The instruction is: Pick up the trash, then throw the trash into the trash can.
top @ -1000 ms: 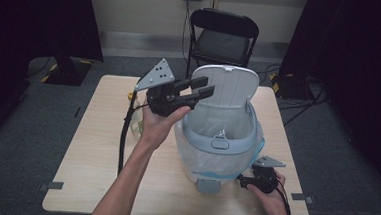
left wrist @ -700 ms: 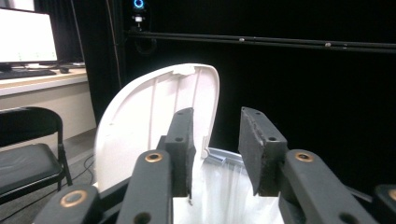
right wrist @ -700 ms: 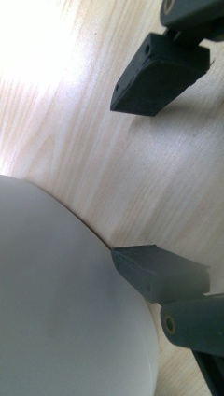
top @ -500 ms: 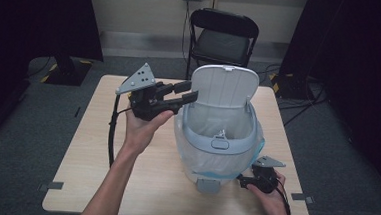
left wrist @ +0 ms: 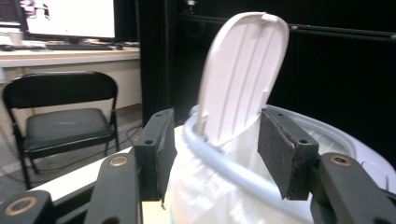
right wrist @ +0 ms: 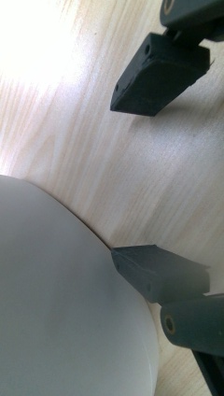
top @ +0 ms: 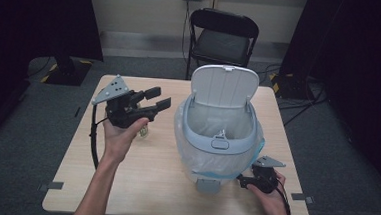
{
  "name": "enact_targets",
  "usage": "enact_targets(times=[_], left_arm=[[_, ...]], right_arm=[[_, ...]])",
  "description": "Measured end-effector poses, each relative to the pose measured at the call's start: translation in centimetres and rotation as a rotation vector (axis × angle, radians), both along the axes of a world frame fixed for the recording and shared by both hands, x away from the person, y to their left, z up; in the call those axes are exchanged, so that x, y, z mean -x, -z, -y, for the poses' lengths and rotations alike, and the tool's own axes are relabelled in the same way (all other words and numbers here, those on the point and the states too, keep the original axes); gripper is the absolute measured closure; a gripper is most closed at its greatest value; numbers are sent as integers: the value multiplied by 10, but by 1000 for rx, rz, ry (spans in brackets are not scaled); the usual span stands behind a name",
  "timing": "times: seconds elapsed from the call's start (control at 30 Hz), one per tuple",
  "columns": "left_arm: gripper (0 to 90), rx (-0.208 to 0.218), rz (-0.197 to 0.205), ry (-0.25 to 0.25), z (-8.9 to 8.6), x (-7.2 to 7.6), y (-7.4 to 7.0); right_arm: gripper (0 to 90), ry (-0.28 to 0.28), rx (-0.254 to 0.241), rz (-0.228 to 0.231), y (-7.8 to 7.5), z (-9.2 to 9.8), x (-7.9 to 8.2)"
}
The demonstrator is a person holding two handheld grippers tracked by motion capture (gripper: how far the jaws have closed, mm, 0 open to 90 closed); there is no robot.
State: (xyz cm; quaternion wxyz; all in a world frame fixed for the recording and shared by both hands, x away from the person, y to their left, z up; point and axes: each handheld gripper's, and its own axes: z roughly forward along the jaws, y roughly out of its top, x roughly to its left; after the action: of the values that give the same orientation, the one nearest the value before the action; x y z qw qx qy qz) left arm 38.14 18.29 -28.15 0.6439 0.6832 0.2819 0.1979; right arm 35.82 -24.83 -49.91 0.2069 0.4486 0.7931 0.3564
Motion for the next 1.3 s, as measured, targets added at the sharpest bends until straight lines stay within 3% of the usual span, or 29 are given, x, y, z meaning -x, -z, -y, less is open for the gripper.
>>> enact_targets(times=[0.3,0.47,0.57,0.9,1.0,1.07,1.3], left_arm=[[413,-41,-44,-92,-32,5,17],[279,-49,-73,-118,-44,9,28],[253,-40,-94,-137,-50,10,38],[210,-57,-180,-223,-68,4,68],[206,-65,-201,-233,-71,0,76],[196,-94,-219,-244,-72,-3,82],[171,-100,-283,-259,-75,-16,109]], right_arm=[[237,0,0,0,0,0,0],[237,0,0,0,0,0,0],[237,0,0,0,0,0,0],[237,0,0,0,0,0,0],[236,0,0,0,0,0,0],[236,0,0,0,0,0,0],[237,0,0,0,0,0,0]])
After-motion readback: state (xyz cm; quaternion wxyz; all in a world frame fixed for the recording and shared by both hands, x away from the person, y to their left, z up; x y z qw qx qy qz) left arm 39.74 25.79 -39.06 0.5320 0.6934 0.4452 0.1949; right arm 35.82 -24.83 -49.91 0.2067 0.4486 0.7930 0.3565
